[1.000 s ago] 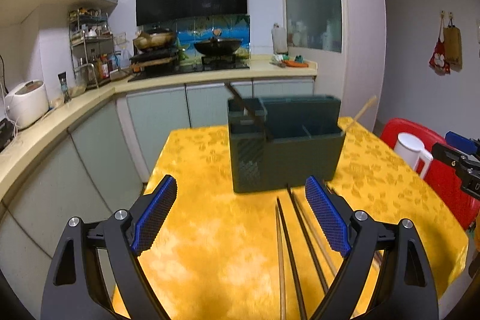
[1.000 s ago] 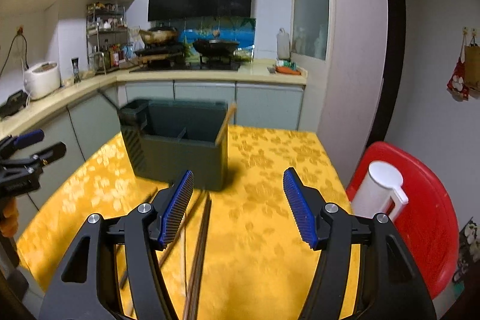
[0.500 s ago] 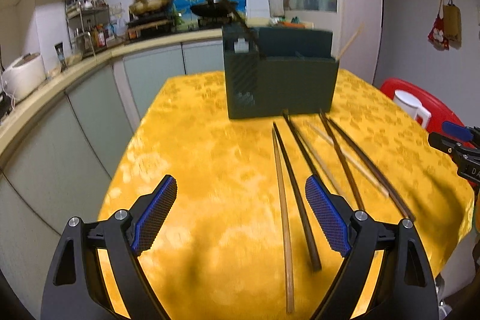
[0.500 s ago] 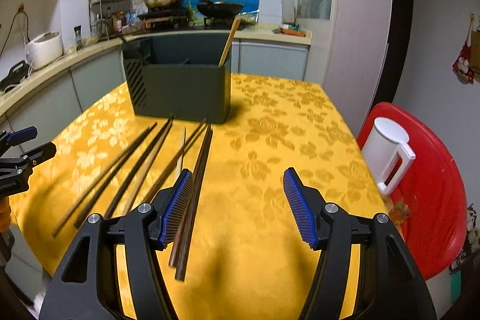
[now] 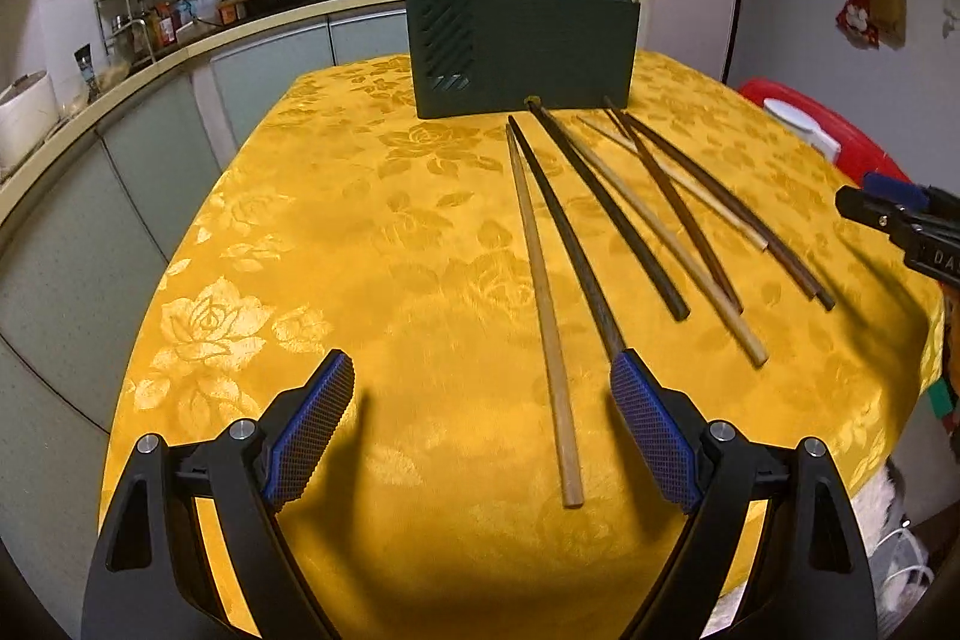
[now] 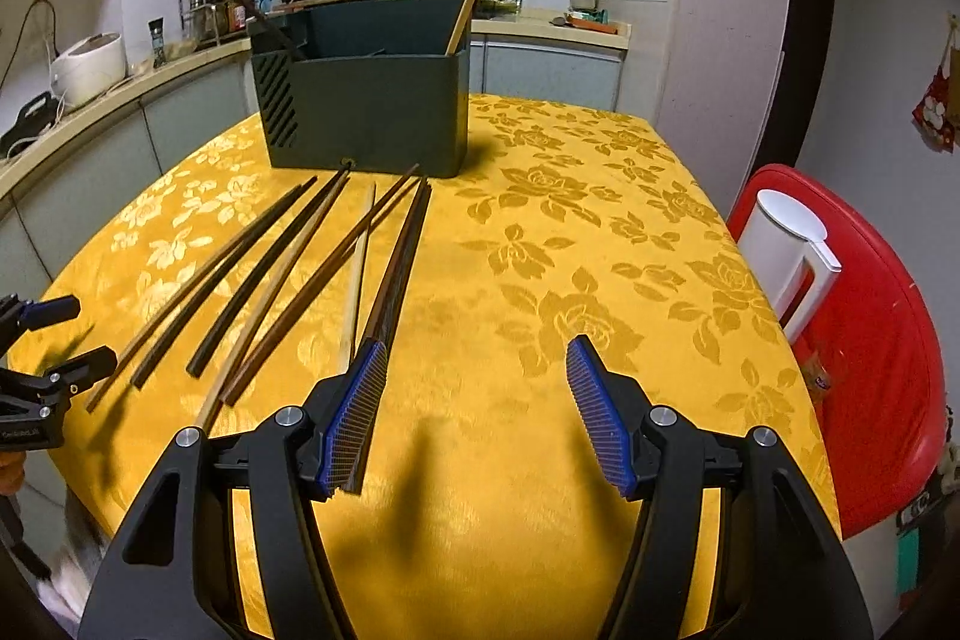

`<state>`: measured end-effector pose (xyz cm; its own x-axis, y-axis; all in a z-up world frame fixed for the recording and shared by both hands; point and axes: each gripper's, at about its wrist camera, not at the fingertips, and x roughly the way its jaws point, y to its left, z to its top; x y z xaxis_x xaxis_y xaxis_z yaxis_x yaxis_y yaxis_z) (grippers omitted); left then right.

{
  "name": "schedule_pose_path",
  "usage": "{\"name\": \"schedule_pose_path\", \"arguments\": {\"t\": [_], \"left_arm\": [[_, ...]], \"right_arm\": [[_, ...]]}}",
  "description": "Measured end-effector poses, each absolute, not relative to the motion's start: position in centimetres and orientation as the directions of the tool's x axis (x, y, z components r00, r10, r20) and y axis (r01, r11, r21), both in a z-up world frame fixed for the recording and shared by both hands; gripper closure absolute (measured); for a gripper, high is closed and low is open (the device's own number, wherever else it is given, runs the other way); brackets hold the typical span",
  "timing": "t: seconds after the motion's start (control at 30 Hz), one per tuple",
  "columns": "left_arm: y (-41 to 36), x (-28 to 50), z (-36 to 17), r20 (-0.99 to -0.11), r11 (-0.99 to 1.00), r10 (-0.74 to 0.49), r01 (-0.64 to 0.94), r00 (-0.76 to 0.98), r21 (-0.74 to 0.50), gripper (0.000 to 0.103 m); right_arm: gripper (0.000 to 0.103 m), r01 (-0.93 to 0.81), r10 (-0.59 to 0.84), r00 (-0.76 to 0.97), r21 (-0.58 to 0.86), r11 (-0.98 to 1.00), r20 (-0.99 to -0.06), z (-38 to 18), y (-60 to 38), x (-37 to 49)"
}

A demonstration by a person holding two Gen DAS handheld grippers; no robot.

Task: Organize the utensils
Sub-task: 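Move both open tools back down to the remaining chopsticks, then close the left tool on a light bamboo chopstick while the right tool grips a dark chopstick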

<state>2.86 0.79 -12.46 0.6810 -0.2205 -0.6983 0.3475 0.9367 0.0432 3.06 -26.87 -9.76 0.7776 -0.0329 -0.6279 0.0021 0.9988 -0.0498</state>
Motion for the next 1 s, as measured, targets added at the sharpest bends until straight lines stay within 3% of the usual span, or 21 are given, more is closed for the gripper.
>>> {"name": "schedule_pose_path", "arguments": {"t": [0.2, 0.53, 0.73, 0.87, 1.0], "left_arm": [[1.2, 3.3, -13.0, -0.7, 0.952, -0.174, 0.301, 0.693, 0.061, 0.019], [1.0, 2.9, -12.7, -0.685, 0.942, -0.204, 0.331, 0.699, 0.057, 0.019], [0.7, 2.9, -13.0, -0.691, 0.94, -0.19, 0.333, 0.697, 0.078, 0.02], [0.6, 2.8, -13.2, -0.696, 0.937, -0.181, 0.337, 0.695, 0.092, 0.033], [0.5, 2.7, -13.3, -0.703, 0.929, -0.219, 0.364, 0.676, 0.061, 0.036]], "right_arm": [[0.043, -0.027, -0.026, 0.761, -0.072, 0.997, -0.648, -11.1, -26.2, 2.4], [0.043, -0.128, 0.031, 0.719, -0.089, 0.988, -0.694, -12.7, -24.7, 1.7], [0.052, -0.118, 0.015, 0.712, -0.099, 0.988, -0.702, -13.0, -25.2, 2.0], [0.056, -0.056, -0.024, 0.716, -0.092, 0.994, -0.697, -13.1, -26.5, 2.4], [0.065, -0.076, 0.015, 0.72, -0.057, 0.995, -0.693, -13.3, -26.5, 2.3]]}}
